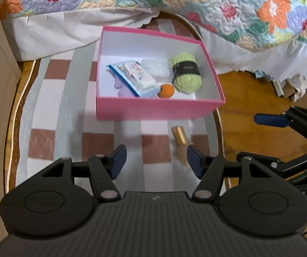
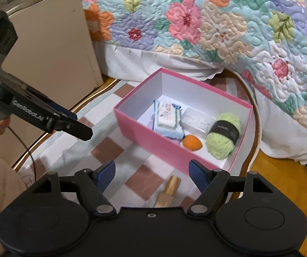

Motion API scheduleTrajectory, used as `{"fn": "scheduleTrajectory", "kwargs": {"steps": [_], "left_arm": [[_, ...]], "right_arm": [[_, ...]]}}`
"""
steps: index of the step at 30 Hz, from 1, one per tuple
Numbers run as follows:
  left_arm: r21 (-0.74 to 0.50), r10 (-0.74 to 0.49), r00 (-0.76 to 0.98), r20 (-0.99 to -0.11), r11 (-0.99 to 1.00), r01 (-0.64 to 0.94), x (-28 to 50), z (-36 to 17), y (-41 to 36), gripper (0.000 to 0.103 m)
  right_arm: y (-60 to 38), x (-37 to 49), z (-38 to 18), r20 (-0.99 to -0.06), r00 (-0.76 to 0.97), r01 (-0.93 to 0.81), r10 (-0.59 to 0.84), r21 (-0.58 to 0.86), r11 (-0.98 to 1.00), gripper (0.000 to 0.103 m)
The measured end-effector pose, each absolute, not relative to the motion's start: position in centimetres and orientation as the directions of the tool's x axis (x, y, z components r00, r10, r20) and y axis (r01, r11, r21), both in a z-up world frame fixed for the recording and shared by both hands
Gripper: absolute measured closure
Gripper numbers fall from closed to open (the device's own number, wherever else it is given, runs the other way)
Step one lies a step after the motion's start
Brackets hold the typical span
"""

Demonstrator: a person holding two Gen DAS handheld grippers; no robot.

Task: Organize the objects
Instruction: 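Raise the left tool and lower it toward the foundation bottle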

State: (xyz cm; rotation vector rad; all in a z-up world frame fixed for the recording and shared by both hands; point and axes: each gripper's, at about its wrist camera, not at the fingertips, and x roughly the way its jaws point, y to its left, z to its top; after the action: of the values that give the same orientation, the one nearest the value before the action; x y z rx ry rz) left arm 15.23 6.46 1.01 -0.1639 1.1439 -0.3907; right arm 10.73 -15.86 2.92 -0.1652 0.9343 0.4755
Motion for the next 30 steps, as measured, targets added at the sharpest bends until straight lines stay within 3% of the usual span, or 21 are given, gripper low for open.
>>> {"fn": "scheduleTrajectory", "kwargs": {"steps": [10,18,22,30], "left_arm": [[-0.344,-0.407,0.372,-0.834,0.912,0.225,11.8,-2.1,6.3,0.042],[-0.390,-0.430,0.417,-0.801,0.902,0.182,12.1,-6.5,4.9,0.042],[-0.415,-0.449,0.401,-0.799,0.893,0.174,12.4,-9.1,4.0,0.042],[-0.440,-0.477,0.430,-0.767,0.878,0.188,12.7,-11.8,1.7,0.043]], "right_arm": [[-15.4,7.4,0.6,-0.822,0.457,-0.482,0.340,0.093,0.871,0.016],[-16.1,6.2,-3.9,-0.760,0.594,-0.423,0.264,-0.016,0.906,0.016],[-16.1,5.3,-5.4,-0.695,0.630,-0.492,0.345,-0.014,0.871,0.013],[-13.9,5.9,-10.7,-0.770,0.567,-0.528,0.293,-0.066,0.847,0.014]]}}
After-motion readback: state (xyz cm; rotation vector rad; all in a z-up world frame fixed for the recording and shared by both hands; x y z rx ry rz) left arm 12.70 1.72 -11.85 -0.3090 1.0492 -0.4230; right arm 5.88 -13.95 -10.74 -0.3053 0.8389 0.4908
